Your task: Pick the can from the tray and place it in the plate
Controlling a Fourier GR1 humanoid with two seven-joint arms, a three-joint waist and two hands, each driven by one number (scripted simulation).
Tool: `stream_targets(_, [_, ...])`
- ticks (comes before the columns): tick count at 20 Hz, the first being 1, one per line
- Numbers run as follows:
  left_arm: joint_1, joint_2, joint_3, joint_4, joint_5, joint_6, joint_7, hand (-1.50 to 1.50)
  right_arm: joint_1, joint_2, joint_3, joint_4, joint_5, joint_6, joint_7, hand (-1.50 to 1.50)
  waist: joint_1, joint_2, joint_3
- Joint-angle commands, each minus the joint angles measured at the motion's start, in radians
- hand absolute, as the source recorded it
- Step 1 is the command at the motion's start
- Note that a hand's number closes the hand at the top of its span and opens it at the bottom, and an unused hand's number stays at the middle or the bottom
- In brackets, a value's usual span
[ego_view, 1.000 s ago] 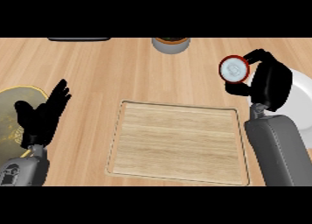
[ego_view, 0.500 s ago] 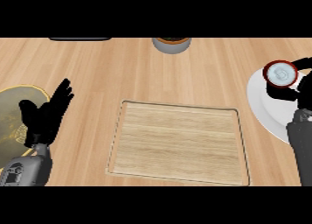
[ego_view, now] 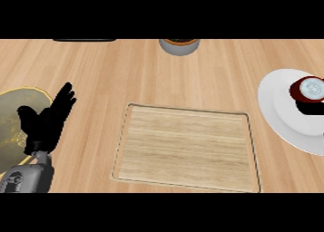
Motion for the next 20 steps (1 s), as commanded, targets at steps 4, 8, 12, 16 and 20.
stream_targets(4, [0.053,0.009,0.001,-0.041,0.009,-0.034,-0.014,0.00,-0.050,-0.064,-0.060,0.244,-0.139,0.103,-0.248,-1.50,0.007,0.000,0.000])
stream_targets(8, [-0.020,-0.014,-0.004,0.056,-0.028,0.003,-0.024,0.00,-0.078,-0.080,-0.078,0.211,-0.160,0.033,-0.346,-1.50,-0.003,-0.001,-0.001])
stream_targets(12, [0.010,-0.006,0.007,0.035,-0.010,-0.009,-0.016,0.00,-0.064,-0.036,-0.137,0.101,-0.300,0.047,-0.547,-1.50,-0.011,-0.005,0.000])
stream_targets(16, [0.003,-0.004,0.026,0.040,-0.015,0.008,-0.048,0.00,-0.033,0.027,-0.153,-0.061,-0.418,0.126,-0.553,-1.50,-0.025,-0.010,-0.002])
stream_targets(20, [-0.014,0.003,0.021,0.027,-0.012,-0.004,-0.014,0.00,-0.021,0.053,-0.215,-0.116,-0.547,0.216,-0.397,-1.50,-0.030,-0.011,-0.002])
